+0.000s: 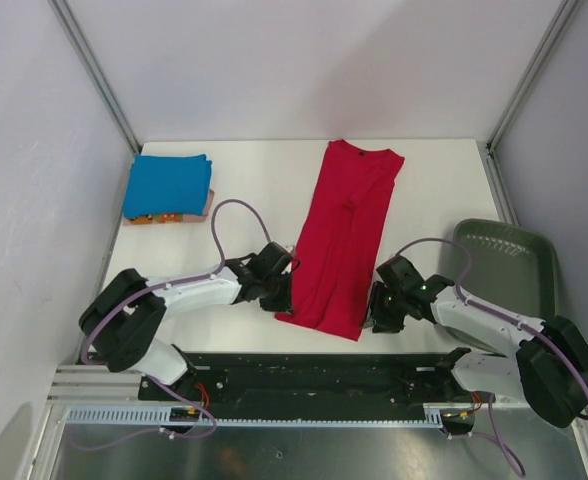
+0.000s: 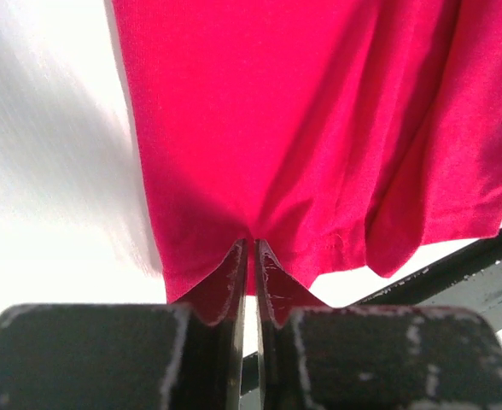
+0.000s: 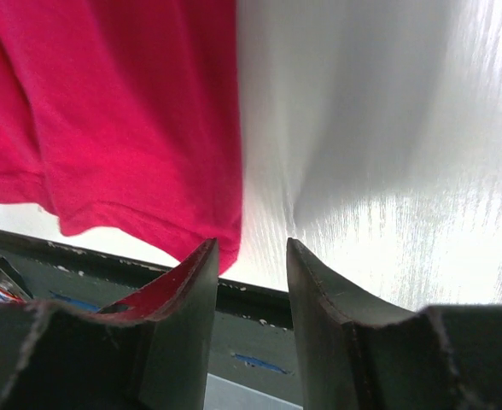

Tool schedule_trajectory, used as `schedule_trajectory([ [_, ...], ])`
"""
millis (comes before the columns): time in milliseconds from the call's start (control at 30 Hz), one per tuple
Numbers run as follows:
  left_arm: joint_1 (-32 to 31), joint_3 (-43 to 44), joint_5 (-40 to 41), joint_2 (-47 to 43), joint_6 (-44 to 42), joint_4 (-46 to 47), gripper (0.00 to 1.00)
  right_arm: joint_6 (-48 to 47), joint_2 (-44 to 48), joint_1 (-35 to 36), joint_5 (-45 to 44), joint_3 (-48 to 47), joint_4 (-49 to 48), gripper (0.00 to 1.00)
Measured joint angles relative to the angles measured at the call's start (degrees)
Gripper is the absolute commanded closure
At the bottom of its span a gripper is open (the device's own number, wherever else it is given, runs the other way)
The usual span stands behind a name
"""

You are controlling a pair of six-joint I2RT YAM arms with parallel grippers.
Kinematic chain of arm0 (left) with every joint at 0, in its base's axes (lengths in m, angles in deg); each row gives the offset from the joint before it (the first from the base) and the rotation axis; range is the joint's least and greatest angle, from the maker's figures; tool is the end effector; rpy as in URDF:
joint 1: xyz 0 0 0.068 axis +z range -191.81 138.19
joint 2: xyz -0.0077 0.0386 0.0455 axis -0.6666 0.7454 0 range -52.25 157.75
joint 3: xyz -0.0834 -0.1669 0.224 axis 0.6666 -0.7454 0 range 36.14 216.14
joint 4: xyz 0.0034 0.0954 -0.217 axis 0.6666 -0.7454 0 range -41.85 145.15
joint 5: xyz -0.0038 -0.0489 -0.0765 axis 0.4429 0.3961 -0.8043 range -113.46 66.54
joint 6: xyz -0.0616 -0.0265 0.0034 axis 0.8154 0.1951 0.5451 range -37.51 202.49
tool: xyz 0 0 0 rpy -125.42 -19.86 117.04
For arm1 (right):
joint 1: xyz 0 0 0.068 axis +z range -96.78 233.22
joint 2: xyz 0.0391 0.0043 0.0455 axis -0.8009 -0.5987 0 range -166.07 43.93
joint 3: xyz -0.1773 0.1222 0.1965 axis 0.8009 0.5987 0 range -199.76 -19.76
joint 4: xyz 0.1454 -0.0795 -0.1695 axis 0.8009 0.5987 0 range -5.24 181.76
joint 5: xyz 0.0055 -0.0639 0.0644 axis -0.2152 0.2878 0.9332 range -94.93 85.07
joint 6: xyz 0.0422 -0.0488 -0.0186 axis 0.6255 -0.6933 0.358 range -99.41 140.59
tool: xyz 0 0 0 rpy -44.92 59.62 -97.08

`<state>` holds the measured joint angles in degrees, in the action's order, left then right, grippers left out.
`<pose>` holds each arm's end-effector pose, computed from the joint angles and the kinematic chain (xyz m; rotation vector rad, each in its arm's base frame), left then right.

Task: Fold and stack the t-shirts
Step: Grab the bottom of the folded rectangular tshirt with both arms

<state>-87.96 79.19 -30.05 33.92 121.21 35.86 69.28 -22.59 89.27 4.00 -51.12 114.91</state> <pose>0.1761 -0.1922 0.1777 0.2212 2.7959 -0.5837 0.1353 0.1088 0.1811 0.2671 2.8566 0.5882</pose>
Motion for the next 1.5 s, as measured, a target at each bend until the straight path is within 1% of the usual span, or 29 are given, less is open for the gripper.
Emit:
schedule_trajectory([
  [367, 0.0, -0.6, 0.0, -5.9, 0.1, -1.2, 0.88, 6.6, 2.1, 3.5, 1.4, 4.5, -3.0, 0.55],
  [700, 0.0, -1.6, 0.4, -7.7, 0.1, -1.5, 0.88, 11.1, 3.8, 5.5, -0.1, 6.2, -5.2, 0.56],
  [1100, 0.1, -4.1, 2.2, -10.5, 0.3, -2.0, 0.86, 13.3, 4.1, 7.3, -1.7, 6.2, -5.9, 0.56],
  [1333, 0.2, -5.0, 2.4, -11.0, 0.3, -2.1, 0.87, 13.9, 9.7, 7.4, -3.6, 6.2, -4.5, 0.55],
  [1500, 0.2, -5.1, 2.4, -11.0, 0.3, -2.2, 0.87, 13.8, 7.8, 7.4, -3.7, 6.2, -4.9, 0.55],
])
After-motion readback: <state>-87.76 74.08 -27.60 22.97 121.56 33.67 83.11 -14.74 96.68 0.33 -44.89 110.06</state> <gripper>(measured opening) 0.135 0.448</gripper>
